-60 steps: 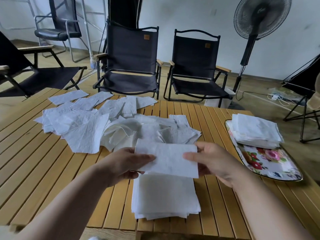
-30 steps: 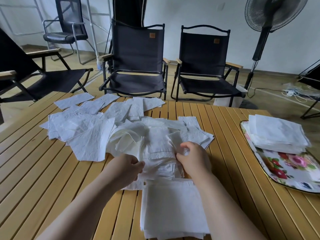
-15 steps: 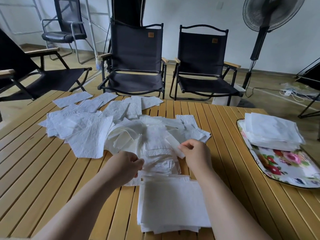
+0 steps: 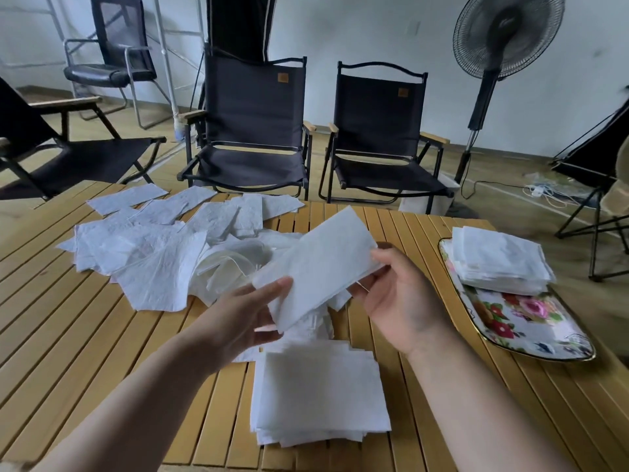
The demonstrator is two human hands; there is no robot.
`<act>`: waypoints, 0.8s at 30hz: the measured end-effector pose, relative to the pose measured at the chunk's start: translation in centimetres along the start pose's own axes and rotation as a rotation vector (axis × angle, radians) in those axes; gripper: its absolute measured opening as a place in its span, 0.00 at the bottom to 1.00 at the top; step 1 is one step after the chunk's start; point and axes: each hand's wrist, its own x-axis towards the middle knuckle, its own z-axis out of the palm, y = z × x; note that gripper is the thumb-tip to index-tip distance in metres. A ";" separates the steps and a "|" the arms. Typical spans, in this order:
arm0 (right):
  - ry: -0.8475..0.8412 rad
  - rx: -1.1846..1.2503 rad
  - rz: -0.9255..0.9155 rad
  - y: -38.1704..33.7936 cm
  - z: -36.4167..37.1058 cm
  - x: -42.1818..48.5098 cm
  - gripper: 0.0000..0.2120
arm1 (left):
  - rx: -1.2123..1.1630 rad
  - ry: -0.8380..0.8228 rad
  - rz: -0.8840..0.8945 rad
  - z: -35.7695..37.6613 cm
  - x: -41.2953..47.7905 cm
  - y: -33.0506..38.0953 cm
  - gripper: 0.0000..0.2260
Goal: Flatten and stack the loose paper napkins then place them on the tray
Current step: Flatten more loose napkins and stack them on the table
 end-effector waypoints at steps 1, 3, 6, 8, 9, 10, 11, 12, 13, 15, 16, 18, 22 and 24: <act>0.008 -0.005 0.012 -0.1 -0.3 -0.1 0.02 | -0.036 -0.018 -0.028 0.3 -0.2 0.1 0.21; 0.030 -0.098 0.049 -0.4 -0.9 -0.4 0.05 | -0.030 0.027 -0.046 0.5 -0.3 0.1 0.20; 0.075 -0.410 0.135 -0.8 -2.1 -0.8 0.14 | 0.148 0.062 -0.023 0.1 -0.6 -0.2 0.21; 0.094 -0.679 0.211 -1.0 -3.0 -1.1 0.15 | 0.270 0.037 -0.032 -0.3 -0.9 -0.4 0.19; 0.080 -0.828 0.255 -1.1 -3.4 -1.2 0.12 | 0.322 0.027 -0.043 -0.5 -1.1 -0.5 0.18; 0.044 -0.991 0.308 -1.3 -3.8 -1.4 0.09 | 0.383 0.014 -0.053 -0.8 -1.1 -0.7 0.16; -0.012 -1.154 0.378 -1.4 -4.2 -1.5 0.07 | 0.455 -0.004 -0.072 -0.9 -1.2 -0.7 0.15; -0.077 -1.295 0.461 -1.4 -4.5 -1.6 0.07 | 0.534 -0.033 -0.103 -0.9 -1.4 -0.7 0.14; -0.136 -1.394 0.549 -1.3 -4.7 -1.7 0.08 | 0.608 -0.078 -0.141 -1.0 -1.5 -0.8 0.13; -0.199 -1.505 0.685 -0.7 -4.8 -1.7 0.10 | 0.711 -0.185 -0.228 -0.9 -1.7 -1.0 0.12; -0.201 -1.552 0.727 -0.4 -4.8 -1.5 0.11 | 0.747 -0.216 -0.266 -0.8 -1.8 -1.1 0.12; -0.169 -1.653 0.775 0.1 -4.6 -1.2 0.14 | 0.851 -0.220 -0.310 -0.7 -1.6 -1.2 0.15; 0.116 -1.692 0.461 1.0 -4.9 0.3 0.18 | 1.016 -0.090 -0.249 -0.9 -0.7 -1.3 0.18; 0.239 -1.613 0.137 2.4 -5.3 1.4 0.09 | 1.055 0.026 -0.159 -1.3 -0.2 -1.5 0.17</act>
